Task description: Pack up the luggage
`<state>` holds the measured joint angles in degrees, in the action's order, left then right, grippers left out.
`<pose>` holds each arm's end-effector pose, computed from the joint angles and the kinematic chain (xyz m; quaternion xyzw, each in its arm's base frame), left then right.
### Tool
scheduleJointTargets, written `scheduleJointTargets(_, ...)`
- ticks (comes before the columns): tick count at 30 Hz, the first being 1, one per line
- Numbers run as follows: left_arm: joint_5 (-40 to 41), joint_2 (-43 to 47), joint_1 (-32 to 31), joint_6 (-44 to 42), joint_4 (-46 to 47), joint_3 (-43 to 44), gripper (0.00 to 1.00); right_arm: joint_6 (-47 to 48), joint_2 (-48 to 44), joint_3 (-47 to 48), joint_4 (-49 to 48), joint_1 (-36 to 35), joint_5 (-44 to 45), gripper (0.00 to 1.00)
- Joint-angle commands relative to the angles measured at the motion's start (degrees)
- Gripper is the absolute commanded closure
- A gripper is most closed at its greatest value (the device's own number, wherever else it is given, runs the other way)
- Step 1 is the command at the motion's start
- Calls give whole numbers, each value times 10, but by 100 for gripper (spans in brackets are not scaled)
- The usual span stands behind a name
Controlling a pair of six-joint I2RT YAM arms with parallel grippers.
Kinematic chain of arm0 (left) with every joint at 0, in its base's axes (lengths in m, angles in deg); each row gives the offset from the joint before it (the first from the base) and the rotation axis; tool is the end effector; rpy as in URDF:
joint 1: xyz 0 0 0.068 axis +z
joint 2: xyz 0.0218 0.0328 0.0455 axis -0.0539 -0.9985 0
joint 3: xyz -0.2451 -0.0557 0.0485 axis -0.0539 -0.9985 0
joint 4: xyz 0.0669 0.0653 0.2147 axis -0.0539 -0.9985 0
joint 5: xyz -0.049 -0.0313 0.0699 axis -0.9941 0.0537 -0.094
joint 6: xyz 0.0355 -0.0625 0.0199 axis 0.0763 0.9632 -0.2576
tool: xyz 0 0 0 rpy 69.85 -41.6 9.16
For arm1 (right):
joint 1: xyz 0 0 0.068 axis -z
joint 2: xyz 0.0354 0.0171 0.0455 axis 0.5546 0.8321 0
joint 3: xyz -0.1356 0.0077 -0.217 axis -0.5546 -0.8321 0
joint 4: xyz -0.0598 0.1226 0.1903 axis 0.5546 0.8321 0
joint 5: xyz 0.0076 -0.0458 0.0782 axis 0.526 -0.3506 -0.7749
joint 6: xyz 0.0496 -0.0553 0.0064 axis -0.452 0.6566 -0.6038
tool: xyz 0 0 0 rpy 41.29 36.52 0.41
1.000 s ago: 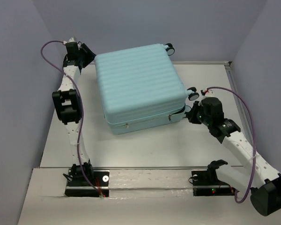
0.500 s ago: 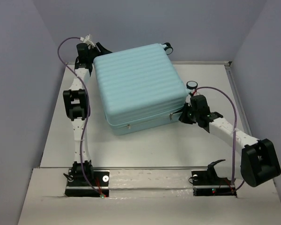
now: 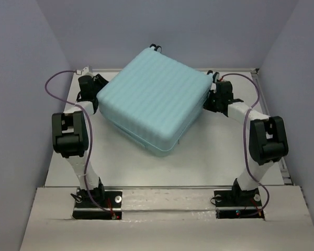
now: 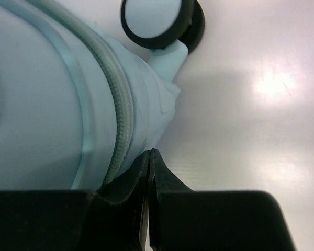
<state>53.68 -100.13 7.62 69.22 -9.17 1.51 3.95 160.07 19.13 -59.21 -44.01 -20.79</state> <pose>0.4427 0.0122 0.2197 -0.1260 0.7643 -0.2833 0.5654 0.3614 0.0699 0.1916 0.0979 0.9098 0.1467 0.3758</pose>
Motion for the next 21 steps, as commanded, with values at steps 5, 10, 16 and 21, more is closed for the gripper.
scheduleJointTargets(5, 88, 174, -43, 36, -15, -120, 45, -3, 56, 192, -51, -22, -123, 78)
scheduleJointTargets(10, 122, 220, -43, 44, -115, -25, 26, 34, -19, 174, 32, -22, -89, 37)
scheduleJointTargets(16, 147, 272, -24, 10, -229, 116, 20, 20, -163, 44, 51, -22, -58, 44)
scheduleJointTargets(21, 148, 413, -78, -34, -243, 38, 47, -21, -278, -142, -22, -47, -139, 89)
